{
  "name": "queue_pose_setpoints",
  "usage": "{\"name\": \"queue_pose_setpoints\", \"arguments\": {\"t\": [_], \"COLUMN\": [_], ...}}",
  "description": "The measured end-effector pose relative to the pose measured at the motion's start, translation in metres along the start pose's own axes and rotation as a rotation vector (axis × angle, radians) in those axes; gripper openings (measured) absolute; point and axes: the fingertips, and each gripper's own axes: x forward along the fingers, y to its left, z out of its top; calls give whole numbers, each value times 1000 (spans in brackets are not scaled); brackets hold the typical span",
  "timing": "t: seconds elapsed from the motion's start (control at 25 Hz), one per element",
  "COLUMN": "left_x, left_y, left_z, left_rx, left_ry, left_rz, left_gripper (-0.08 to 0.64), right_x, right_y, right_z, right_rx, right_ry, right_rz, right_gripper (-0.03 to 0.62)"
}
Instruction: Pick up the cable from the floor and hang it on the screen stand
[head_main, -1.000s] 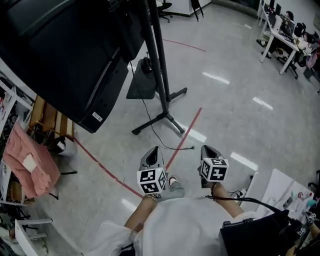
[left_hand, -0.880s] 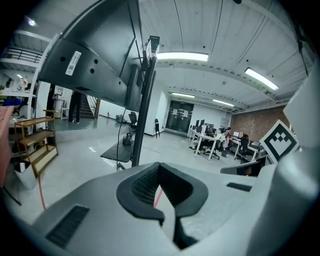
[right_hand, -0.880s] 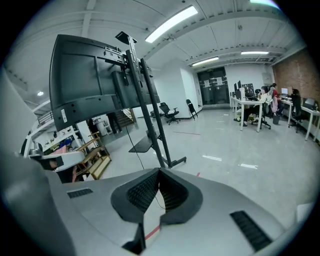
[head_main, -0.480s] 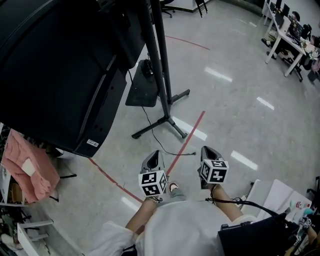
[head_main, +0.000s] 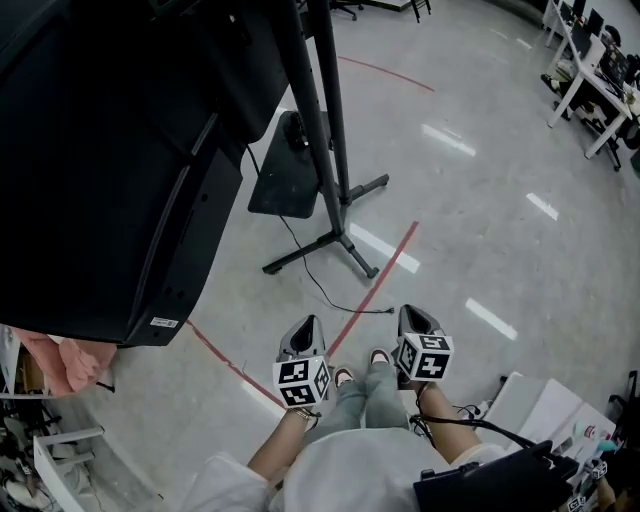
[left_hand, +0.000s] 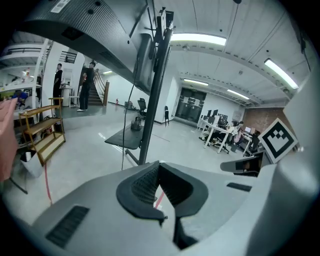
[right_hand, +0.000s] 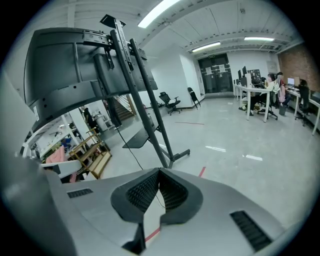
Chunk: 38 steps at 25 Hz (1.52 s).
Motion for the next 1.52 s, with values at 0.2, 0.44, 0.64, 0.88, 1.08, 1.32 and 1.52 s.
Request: {"name": "queue_pose_setpoints", "arguments": {"t": [0.2, 0.44, 0.64, 0.88, 1.08, 1.32, 1.52], "left_x": [24, 72, 130, 206, 284, 358, 382], "left_y": [12, 36, 80, 139, 201, 251, 262], "left_z": [-31, -86, -160, -277, -387, -486, -529], "left_rx": [-52, -50, -42, -46, -24, -56, -80], "left_ry": [36, 54, 42, 21, -6, -24, -9], "left_rz": [38, 63, 85, 120, 146, 163, 139], "left_gripper": [3, 2, 3, 3, 3, 3, 3], "right_x": [49, 120, 203, 318, 428, 521, 545], "right_y": [-5, -23, -34, -52, -78, -86, -73], "right_z": [-19, -64, -136, -246, -340, -435, -478], "right_rx": [-45, -98, -209, -354, -402, -414, -463], "right_ry": [44, 66, 79, 122, 127, 150, 176], "right_rz": [64, 139, 192, 337, 410, 482, 557], "right_gripper": [17, 18, 18, 20, 20, 21, 21]}}
